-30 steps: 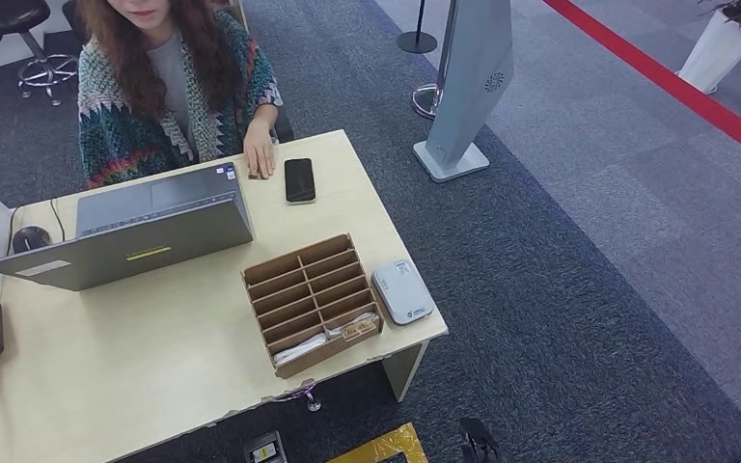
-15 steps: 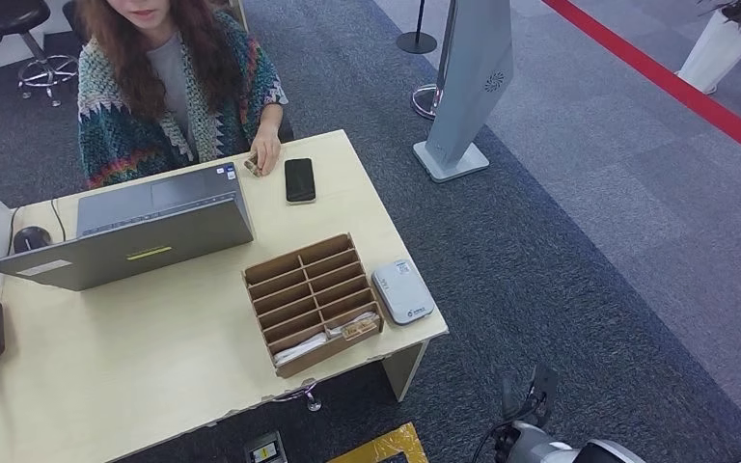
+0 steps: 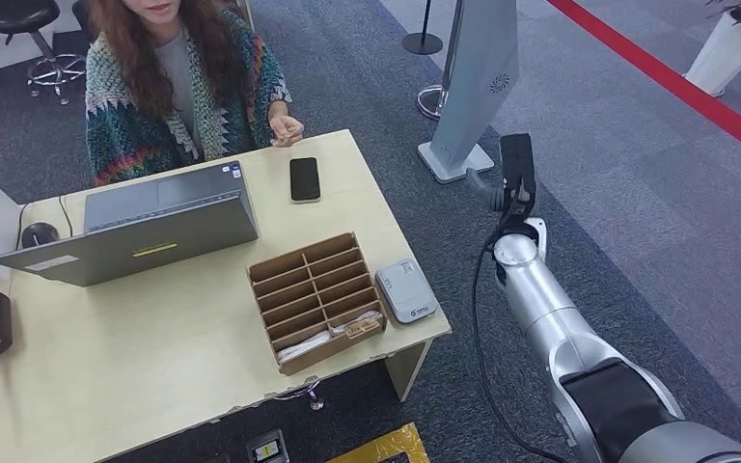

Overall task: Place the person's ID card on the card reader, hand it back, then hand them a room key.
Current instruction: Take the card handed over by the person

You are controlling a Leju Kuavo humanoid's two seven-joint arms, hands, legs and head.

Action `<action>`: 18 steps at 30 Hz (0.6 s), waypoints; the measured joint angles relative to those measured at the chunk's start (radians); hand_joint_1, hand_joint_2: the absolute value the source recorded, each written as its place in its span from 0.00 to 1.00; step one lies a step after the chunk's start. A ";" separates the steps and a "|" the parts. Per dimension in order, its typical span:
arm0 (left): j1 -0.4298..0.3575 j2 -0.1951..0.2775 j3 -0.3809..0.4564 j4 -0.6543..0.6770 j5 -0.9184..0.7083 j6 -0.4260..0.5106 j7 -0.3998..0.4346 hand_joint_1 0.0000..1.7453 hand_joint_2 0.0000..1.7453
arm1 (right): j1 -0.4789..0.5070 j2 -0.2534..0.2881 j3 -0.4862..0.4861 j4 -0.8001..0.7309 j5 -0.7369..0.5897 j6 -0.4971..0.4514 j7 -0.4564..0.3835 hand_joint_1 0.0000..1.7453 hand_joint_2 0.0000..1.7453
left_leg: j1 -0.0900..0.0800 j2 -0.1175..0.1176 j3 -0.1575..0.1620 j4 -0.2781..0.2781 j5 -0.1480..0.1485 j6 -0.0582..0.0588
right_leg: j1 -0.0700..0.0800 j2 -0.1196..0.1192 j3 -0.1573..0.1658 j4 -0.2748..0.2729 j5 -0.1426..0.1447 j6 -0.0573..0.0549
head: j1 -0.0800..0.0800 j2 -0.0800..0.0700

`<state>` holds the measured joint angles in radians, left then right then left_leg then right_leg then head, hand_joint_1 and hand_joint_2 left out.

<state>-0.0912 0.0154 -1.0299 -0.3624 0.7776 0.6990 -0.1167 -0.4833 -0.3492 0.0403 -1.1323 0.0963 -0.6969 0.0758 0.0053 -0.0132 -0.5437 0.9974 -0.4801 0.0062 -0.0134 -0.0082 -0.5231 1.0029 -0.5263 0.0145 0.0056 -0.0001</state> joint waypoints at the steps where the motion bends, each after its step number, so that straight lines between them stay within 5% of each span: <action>1: 0.000 -0.001 -0.001 0.000 -0.001 -0.001 0.006 0.00 0.00 | -0.022 -0.006 0.006 -0.053 0.067 0.000 0.031 0.00 1.00 | 0.000 0.001 0.000 0.000 0.000 0.000 | 0.000 0.001 0.000 0.000 0.000 0.000 | 0.000 0.000; 11: -0.021 -0.001 -0.051 0.000 -0.051 -0.021 0.045 0.00 0.00 | -0.204 -0.094 0.249 -0.323 0.524 0.132 0.237 0.00 1.00 | 0.000 0.002 0.000 0.000 0.000 0.000 | 0.000 0.002 -0.001 0.000 0.000 0.000 | 0.000 0.000; 18: -0.074 -0.001 -0.093 0.000 -0.121 -0.046 0.084 0.00 0.00 | -0.266 -0.119 0.473 -0.375 0.909 0.410 0.274 0.00 1.00 | 0.000 0.002 -0.001 0.000 0.000 0.000 | 0.000 0.002 -0.001 0.000 0.000 0.000 | 0.000 0.000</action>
<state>-0.1651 0.0147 -1.1226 -0.3628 0.6564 0.6532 -0.0329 -0.7497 -0.4677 0.5129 -1.5069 1.0055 -0.2869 0.3493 0.0054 -0.0111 -0.5442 0.9972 -0.4801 0.0061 -0.0130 -0.0061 -0.5241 1.0030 -0.5261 0.0148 0.0054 -0.0003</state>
